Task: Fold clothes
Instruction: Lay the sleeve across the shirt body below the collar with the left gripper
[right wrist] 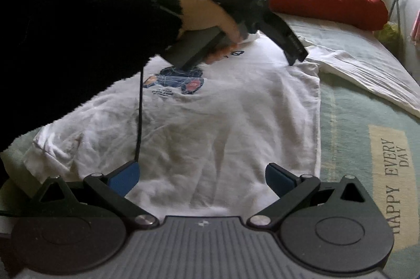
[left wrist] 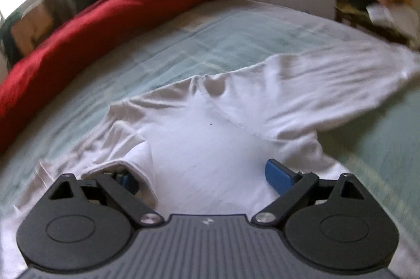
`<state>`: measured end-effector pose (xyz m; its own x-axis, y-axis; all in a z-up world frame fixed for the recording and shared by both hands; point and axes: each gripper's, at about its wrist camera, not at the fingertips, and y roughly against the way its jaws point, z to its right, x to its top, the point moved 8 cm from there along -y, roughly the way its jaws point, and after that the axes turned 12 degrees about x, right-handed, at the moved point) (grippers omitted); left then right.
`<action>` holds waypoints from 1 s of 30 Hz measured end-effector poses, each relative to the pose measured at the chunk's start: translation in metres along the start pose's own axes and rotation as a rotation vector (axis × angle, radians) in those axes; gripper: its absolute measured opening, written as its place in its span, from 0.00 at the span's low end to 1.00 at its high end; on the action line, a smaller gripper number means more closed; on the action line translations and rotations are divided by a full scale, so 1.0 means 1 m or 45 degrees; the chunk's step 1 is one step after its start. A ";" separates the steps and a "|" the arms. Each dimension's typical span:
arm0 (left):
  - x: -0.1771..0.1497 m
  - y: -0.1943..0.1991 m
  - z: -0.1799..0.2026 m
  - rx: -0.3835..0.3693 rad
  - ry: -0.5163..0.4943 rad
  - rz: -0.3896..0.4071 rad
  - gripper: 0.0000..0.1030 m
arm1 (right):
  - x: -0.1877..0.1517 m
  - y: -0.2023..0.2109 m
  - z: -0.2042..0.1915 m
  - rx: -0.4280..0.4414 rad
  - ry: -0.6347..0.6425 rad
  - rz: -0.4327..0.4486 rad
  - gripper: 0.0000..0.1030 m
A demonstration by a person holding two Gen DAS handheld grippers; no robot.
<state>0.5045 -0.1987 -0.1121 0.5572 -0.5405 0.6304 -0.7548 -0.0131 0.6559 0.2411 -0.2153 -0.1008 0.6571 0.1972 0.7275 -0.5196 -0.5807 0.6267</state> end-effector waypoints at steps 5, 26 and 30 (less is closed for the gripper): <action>0.001 0.009 0.020 0.098 -0.304 0.089 0.92 | -0.001 0.001 -0.001 0.005 -0.005 0.002 1.00; -0.028 0.023 -0.092 -0.753 0.834 -0.207 0.93 | -0.001 0.014 0.006 -0.013 -0.043 0.044 1.00; -0.035 0.000 -0.116 -0.708 1.043 -0.242 0.94 | -0.001 0.012 0.008 -0.015 -0.057 0.045 1.00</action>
<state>0.5254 -0.0818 -0.0865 0.8757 0.1773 0.4492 -0.4765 0.4681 0.7442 0.2385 -0.2288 -0.0959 0.6618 0.1411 0.7363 -0.5492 -0.5773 0.6042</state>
